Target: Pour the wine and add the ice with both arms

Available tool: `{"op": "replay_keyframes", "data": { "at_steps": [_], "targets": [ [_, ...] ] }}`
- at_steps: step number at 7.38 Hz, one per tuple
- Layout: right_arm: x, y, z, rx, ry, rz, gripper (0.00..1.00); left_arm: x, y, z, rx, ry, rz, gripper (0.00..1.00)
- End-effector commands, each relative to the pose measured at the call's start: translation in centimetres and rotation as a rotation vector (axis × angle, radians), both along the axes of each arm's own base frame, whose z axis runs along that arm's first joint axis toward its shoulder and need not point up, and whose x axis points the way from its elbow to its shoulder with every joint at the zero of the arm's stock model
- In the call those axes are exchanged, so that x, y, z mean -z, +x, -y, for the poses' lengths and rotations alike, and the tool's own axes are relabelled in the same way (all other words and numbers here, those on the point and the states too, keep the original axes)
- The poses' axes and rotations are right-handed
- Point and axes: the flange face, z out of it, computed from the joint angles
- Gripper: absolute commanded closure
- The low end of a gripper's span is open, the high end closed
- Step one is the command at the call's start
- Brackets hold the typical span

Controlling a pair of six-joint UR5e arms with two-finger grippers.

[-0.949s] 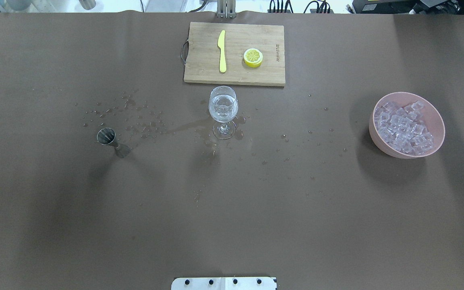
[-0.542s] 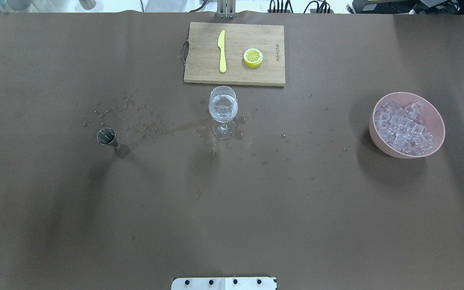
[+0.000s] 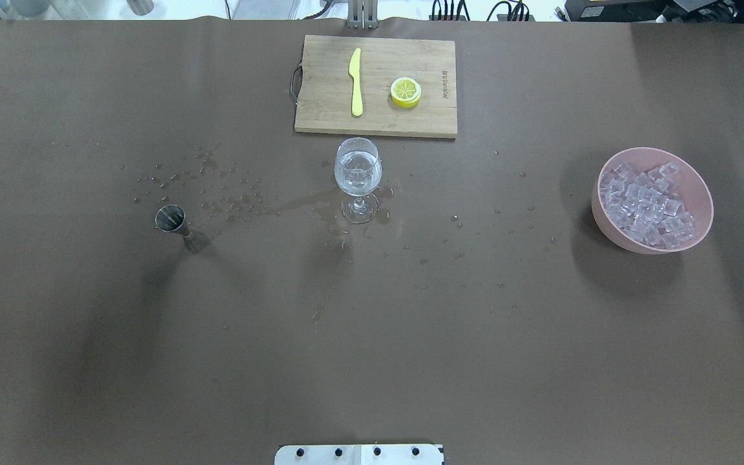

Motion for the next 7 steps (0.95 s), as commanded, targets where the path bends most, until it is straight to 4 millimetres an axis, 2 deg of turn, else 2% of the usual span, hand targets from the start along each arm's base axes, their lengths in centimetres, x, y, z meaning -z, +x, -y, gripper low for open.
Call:
{"op": "replay_keyframes", "data": {
  "at_steps": [1,7],
  "targets": [
    [-0.08,0.06,-0.10,-0.003,-0.003,0.001,0.00,-0.14,0.03,0.04,-0.003,0.000,0.001,0.02],
    [0.91,-0.08,-0.59,-0.001,0.079,0.003,0.00,-0.41,-0.14,0.01,-0.004,-0.005,0.025,0.02]
  ]
}}
